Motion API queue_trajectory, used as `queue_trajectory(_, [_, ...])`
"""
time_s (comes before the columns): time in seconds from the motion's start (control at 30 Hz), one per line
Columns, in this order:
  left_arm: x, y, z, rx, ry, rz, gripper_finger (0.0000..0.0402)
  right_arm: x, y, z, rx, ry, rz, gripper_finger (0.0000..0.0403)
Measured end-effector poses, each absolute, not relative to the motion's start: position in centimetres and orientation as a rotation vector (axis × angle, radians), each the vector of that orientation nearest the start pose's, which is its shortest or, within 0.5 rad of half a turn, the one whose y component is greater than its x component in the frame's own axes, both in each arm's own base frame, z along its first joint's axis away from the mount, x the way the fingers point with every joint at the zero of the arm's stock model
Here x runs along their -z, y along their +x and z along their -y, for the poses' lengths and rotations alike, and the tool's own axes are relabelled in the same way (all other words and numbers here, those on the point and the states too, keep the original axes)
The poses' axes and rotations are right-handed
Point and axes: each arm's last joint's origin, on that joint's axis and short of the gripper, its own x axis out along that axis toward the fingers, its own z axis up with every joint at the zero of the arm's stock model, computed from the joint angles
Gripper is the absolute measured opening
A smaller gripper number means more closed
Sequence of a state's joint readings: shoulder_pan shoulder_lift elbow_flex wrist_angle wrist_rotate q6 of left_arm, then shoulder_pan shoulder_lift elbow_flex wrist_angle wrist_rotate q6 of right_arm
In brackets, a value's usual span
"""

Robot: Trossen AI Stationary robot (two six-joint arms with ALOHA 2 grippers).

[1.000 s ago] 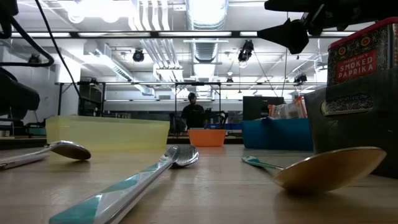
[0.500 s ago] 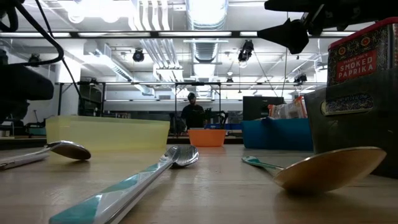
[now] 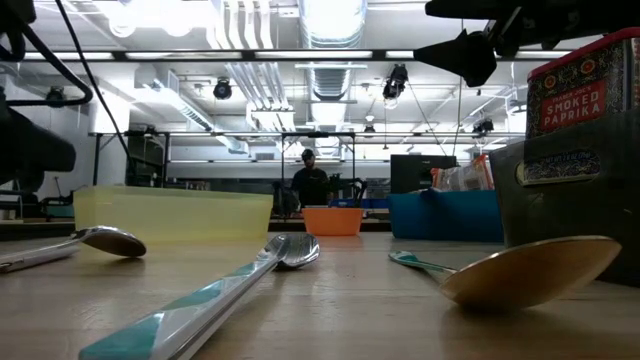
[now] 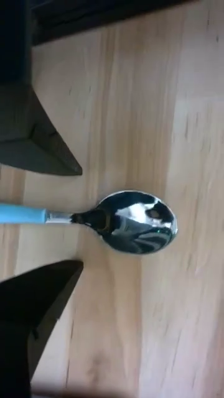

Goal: Pick & Place Food Item
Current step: Put the blue spoon into the yellow bin

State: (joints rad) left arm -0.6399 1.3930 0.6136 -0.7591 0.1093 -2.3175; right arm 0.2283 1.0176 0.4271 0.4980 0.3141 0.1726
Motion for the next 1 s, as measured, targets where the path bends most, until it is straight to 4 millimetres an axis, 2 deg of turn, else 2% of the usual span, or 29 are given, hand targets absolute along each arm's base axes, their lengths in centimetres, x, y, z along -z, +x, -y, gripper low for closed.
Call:
queue_trajectory(0.2, [-13.72, 15.74, 12.14, -1.208, -1.383, -1.275, 0.016, -23.27, 20.96, -3.95, 0.093, 0.148, -0.081, 0.0381])
queue_trajectory(0.47, [-13.2, 15.26, 11.91, -1.228, -1.385, -1.314, 0.011, -23.27, 20.96, -3.96, 0.093, 0.148, -0.082, 0.0381])
queue_trajectory(1.0, [-13.33, 15.27, 11.96, -1.21, -1.385, -1.332, 0.0103, -23.27, 20.96, -3.96, 0.093, 0.147, -0.082, 0.0381])
